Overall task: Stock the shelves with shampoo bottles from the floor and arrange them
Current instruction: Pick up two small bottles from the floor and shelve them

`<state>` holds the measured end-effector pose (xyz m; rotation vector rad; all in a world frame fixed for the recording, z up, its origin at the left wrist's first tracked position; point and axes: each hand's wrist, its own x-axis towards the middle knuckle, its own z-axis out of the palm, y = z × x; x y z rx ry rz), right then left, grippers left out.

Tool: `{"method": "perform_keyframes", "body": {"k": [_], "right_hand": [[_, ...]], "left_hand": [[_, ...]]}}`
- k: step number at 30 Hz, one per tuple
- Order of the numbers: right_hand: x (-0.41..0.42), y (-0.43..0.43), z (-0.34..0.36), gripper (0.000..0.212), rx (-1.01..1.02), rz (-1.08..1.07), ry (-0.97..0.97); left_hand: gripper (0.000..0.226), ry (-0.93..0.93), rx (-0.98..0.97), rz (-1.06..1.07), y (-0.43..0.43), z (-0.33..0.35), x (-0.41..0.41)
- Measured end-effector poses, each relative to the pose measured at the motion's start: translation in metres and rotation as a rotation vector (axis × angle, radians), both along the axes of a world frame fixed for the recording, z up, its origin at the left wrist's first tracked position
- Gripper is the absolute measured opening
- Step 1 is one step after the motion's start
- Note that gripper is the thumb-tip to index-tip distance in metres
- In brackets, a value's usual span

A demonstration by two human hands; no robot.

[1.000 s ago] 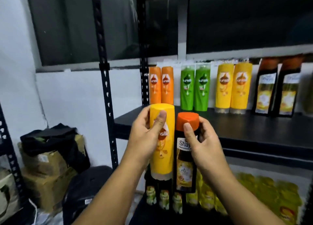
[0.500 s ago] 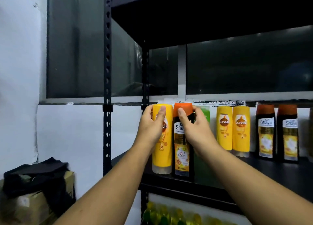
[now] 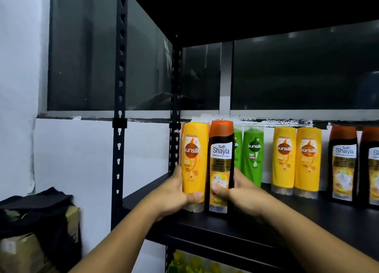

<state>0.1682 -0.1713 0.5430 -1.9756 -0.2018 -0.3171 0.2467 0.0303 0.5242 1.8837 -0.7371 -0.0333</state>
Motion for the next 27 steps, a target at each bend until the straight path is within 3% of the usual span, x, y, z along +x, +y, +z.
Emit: {"method": "perform_keyframes", "body": {"k": [4, 10, 16, 27], "right_hand": [[0.052, 0.007, 0.000, 0.056, -0.001, -0.069, 0.020], [0.104, 0.015, 0.002, 0.048, -0.009, -0.129, 0.011], [0.120, 0.009, -0.014, 0.045, -0.037, -0.133, -0.057], [0.125, 0.007, -0.018, 0.054, -0.163, -0.266, 0.001]], "left_hand": [[0.083, -0.013, 0.085, 0.112, -0.007, 0.007, 0.049], [0.061, -0.052, 0.041, 0.223, -0.020, 0.004, 0.101], [0.054, -0.063, -0.049, 0.207, -0.018, -0.007, 0.116], [0.075, -0.059, 0.028, 0.291, -0.013, -0.007, 0.116]]}}
